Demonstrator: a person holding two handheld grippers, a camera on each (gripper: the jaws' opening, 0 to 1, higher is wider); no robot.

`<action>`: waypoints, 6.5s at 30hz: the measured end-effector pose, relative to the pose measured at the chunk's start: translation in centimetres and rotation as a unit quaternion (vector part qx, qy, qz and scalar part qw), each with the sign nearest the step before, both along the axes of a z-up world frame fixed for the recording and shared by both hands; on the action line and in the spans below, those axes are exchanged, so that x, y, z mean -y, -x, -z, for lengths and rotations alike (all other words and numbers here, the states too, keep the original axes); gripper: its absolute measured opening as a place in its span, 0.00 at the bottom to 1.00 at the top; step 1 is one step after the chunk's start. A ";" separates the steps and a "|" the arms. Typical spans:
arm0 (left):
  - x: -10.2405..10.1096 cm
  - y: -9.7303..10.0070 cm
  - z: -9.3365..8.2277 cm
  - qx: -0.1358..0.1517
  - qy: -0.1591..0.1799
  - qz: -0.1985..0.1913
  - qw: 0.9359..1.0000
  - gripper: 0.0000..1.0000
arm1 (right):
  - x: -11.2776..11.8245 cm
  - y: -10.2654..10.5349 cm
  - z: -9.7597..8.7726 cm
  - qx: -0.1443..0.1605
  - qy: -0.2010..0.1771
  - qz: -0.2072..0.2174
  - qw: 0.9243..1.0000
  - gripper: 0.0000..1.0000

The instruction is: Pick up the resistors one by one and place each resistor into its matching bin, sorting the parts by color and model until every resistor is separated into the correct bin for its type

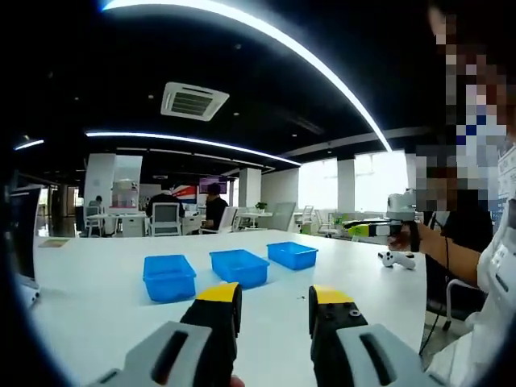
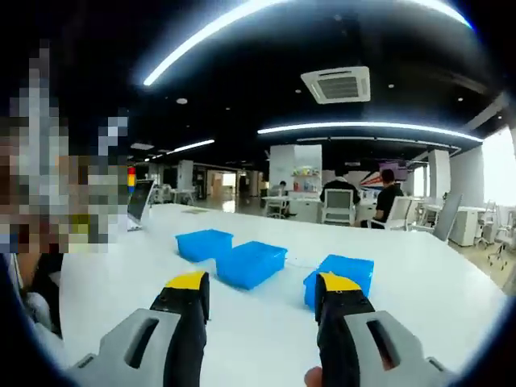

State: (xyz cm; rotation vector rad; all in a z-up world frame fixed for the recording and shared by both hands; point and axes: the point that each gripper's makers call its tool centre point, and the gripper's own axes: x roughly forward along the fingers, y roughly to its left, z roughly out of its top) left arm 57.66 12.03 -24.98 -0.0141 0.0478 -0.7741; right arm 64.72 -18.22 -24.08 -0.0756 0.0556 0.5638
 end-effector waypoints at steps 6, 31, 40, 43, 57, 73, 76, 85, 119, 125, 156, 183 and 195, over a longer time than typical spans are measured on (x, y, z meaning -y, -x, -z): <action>-0.1 -0.1 0.1 -0.001 -0.001 -0.001 1.000 0.35 | -0.5 3.9 1.5 -0.004 0.003 -0.002 1.000 0.53; -1.0 0.2 1.3 -0.002 -0.001 0.001 1.000 0.35 | -1.9 3.8 5.7 -0.069 0.114 -0.020 0.991 0.40; -1.4 0.2 1.5 -0.002 -0.001 -0.004 1.000 0.35 | -5.1 -0.3 7.6 -0.116 0.253 -0.103 0.955 0.35; -1.3 0.0 1.9 -0.006 -0.001 -0.002 1.000 0.35 | -7.0 -1.3 8.2 -0.121 0.290 -0.142 0.939 0.31; -1.2 0.1 1.7 -0.007 0.000 -0.001 1.000 0.34 | -10.9 -5.1 12.9 -0.159 0.426 -0.244 0.856 0.18; -1.5 -0.3 1.9 -0.012 -0.002 -0.007 1.000 0.34 | -12.4 -5.7 15.3 -0.180 0.464 -0.298 0.815 0.12; -1.6 -0.3 2.0 -0.012 -0.002 -0.009 1.000 0.34 | -12.7 -6.2 15.7 -0.166 0.470 -0.304 0.811 0.04; -1.7 -0.4 2.0 -0.013 -0.001 -0.011 1.000 0.34 | -12.9 -6.3 15.8 -0.157 0.526 -0.334 0.767 0.06; -1.4 -0.2 1.8 -0.010 0.000 -0.003 1.000 0.34 | -11.4 -6.3 12.6 -0.123 0.575 -0.430 0.685 0.03; -1.0 0.2 1.5 -0.007 -0.001 -0.001 1.000 0.34 | -8.9 -6.7 10.1 -0.109 0.551 -0.364 0.743 0.03; -0.8 -0.1 2.0 -0.012 -0.004 0.004 1.000 0.34 | 0.9 5.3 3.4 0.000 0.026 0.031 0.999 0.03; -1.1 0.0 1.8 -0.010 -0.003 0.000 1.000 0.34 | 0.9 -12.8 1.3 -0.042 0.042 0.065 0.996 0.03; -1.8 0.0 1.2 -0.004 0.001 -0.007 1.000 0.34 | 3.5 -21.4 4.8 -0.099 0.061 0.137 0.984 0.04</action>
